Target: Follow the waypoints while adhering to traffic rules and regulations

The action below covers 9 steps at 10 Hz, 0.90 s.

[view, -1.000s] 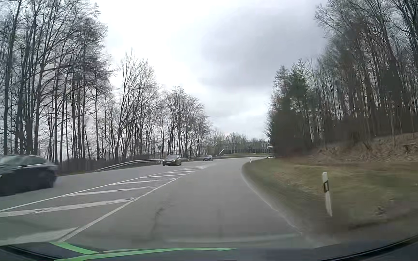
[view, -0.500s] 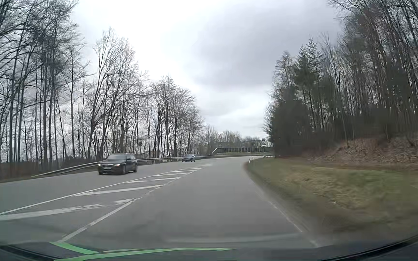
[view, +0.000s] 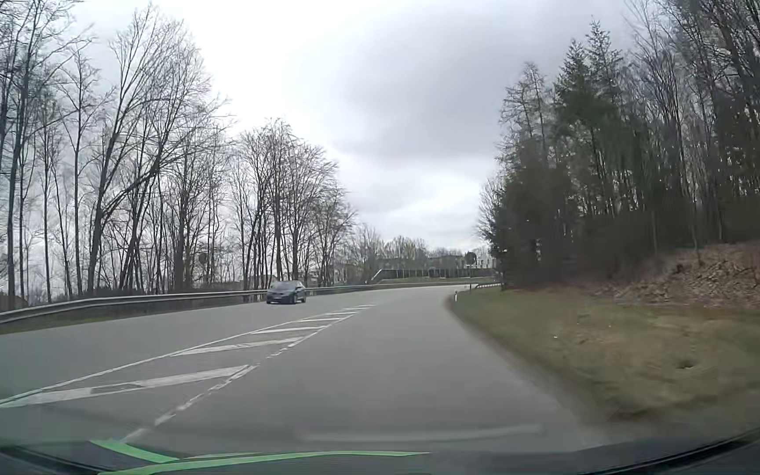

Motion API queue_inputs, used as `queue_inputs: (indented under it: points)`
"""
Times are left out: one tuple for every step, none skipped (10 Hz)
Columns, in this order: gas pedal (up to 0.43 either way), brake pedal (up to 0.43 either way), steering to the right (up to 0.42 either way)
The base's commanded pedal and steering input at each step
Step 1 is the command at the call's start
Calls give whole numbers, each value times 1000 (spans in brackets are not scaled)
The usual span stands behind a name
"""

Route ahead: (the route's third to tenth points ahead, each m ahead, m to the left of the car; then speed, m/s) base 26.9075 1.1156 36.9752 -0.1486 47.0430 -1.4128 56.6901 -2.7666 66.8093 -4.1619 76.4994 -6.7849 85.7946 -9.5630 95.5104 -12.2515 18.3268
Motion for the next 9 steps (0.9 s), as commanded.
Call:
queue_inputs:
  points:
    - [110, 0, 15]
    - [110, 0, 16]
    - [110, 0, 16]
    - [110, 0, 16]
    - [110, 0, 16]
    - [110, 0, 16]
    - [110, 0, 16]
    - [110, 0, 16]
    - [110, 0, 16]
